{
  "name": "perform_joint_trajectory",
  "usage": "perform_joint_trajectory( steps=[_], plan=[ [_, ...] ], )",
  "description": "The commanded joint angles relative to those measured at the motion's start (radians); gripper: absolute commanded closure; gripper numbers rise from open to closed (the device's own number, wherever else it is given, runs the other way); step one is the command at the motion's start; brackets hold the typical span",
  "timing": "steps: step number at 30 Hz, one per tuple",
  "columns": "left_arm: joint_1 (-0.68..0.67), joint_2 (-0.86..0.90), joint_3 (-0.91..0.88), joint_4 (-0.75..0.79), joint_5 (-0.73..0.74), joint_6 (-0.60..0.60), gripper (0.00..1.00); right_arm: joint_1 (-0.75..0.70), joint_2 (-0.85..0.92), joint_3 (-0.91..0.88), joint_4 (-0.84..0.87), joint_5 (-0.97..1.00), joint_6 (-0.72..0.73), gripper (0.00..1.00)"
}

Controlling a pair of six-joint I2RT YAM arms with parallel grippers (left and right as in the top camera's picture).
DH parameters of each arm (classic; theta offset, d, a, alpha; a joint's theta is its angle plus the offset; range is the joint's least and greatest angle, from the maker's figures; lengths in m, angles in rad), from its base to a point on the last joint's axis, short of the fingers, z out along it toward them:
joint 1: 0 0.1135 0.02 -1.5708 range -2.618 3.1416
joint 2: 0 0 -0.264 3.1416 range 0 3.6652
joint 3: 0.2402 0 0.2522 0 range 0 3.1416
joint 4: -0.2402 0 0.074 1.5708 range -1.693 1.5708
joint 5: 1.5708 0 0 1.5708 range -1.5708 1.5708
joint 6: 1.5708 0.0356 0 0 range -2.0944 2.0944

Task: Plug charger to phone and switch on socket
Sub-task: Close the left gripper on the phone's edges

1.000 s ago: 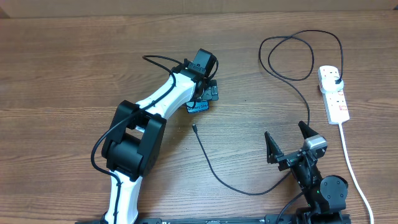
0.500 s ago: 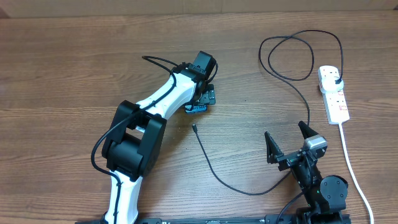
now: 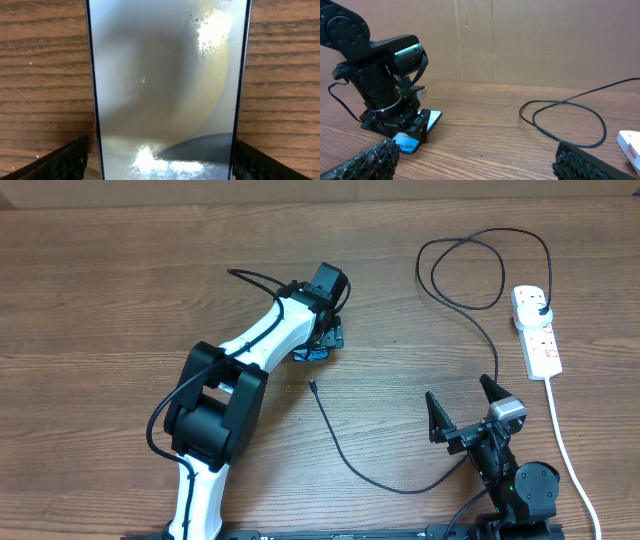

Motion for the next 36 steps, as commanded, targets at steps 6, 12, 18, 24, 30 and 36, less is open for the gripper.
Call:
perform_joint_trajectory(
  steps=[6, 12, 18, 24, 30, 36],
  plan=[
    [0.0, 0.032, 0.011, -0.017, -0.034, -0.037, 0.09, 0.006, -0.009, -0.011, 0.005, 0.011, -0.001, 0.0],
    [0.0, 0.032, 0.011, -0.023, -0.035, -0.043, 0.1, 0.006, -0.009, -0.011, 0.005, 0.01, -0.001, 0.0],
    [0.0, 0.032, 0.011, -0.031, -0.035, -0.048, 0.13, 0.006, -0.009, -0.011, 0.005, 0.011, -0.001, 0.0],
    [0.0, 0.032, 0.011, -0.039, -0.034, -0.051, 0.14, 0.006, -0.009, -0.011, 0.005, 0.011, -0.001, 0.0],
    [0.0, 0.032, 0.011, -0.04, -0.032, -0.051, 0.16, 0.006, -0.009, -0.011, 0.005, 0.011, -0.001, 0.0],
    [0.0, 0.032, 0.011, -0.04, -0.026, -0.051, 0.18, 0.006, -0.009, -0.011, 0.005, 0.011, -0.001, 0.0]
  ],
)
